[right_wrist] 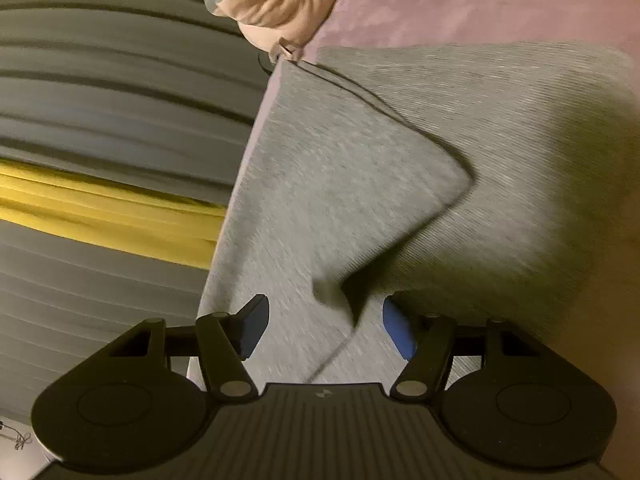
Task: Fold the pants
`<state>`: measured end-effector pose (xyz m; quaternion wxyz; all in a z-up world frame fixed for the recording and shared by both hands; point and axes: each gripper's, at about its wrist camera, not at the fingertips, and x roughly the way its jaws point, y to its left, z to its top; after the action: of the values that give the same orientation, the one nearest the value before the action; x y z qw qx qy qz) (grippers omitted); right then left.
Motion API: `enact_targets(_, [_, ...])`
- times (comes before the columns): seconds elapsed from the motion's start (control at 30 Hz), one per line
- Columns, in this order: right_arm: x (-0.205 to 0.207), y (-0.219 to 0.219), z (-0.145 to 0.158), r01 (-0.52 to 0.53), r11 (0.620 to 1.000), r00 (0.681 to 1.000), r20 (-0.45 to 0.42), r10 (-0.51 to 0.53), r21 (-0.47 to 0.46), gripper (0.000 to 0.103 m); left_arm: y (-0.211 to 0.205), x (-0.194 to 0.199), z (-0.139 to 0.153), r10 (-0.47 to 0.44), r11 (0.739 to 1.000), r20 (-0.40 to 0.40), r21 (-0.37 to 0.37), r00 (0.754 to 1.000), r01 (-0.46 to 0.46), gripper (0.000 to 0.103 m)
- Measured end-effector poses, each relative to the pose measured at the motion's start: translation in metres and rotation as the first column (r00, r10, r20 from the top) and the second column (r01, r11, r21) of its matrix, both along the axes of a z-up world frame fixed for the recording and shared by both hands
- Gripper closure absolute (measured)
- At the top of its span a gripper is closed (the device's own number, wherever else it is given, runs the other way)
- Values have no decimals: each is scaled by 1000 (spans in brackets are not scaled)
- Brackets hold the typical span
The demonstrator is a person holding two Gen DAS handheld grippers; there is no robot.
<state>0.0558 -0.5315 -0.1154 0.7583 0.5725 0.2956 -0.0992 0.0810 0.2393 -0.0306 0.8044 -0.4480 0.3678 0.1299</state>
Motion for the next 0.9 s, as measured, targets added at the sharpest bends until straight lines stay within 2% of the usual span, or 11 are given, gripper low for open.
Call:
enact_targets(0.07, [6, 3, 2, 10, 999, 1000, -3, -10, -44, 71, 3, 5, -4, 21, 999, 12, -26, 1000, -21, 39])
enact_targets(0.1, [10, 4, 2, 14, 999, 1000, -16, -15, -48, 90, 3, 8, -5, 21, 999, 16, -32, 1000, -20, 44])
enact_targets(0.13, [12, 6, 2, 27, 999, 999, -29, -29, -46, 96, 2, 10, -4, 14, 999, 24, -31, 1000, -13, 46])
enact_targets(0.27, [18, 10, 8, 62, 995, 998, -13, -63, -82, 92, -3, 18, -2, -3, 1000, 28, 26, 1000, 3, 45])
enact_targets(0.33, [23, 12, 5, 66, 996, 997, -30, -68, -60, 67, -3, 23, -5, 2, 999, -5, 34, 1000, -1, 46])
enact_targets(0.37, [27, 11, 2, 71, 996, 997, -37, -73, -52, 66, -2, 25, -7, 0, 1000, -15, 29, 1000, 0, 47])
enact_targets(0.4, [31, 11, 2, 73, 996, 996, -50, -76, -54, 68, -1, 26, -7, -2, 1000, -19, 23, 1000, 2, 56])
enact_targets(0.47, [38, 12, 10, 50, 993, 996, -70, -58, -110, 96, 0, 26, -2, -10, 1000, -3, 22, 1000, 10, 80])
enact_targets(0.5, [42, 12, 18, 34, 988, 996, -81, -47, -154, 98, 2, 25, 2, -12, 999, 6, 40, 1000, 12, 90])
enact_targets(0.77, [18, 6, 122, 29, 867, 998, 55, -1, -498, 99, 22, -2, 49, -52, 998, 112, 43, 992, 47, 91])
enact_targets(0.9, [4, 0, 112, -97, 804, 995, -57, 79, -587, 98, 18, -9, 28, -93, 988, -41, 121, 995, 98, 90])
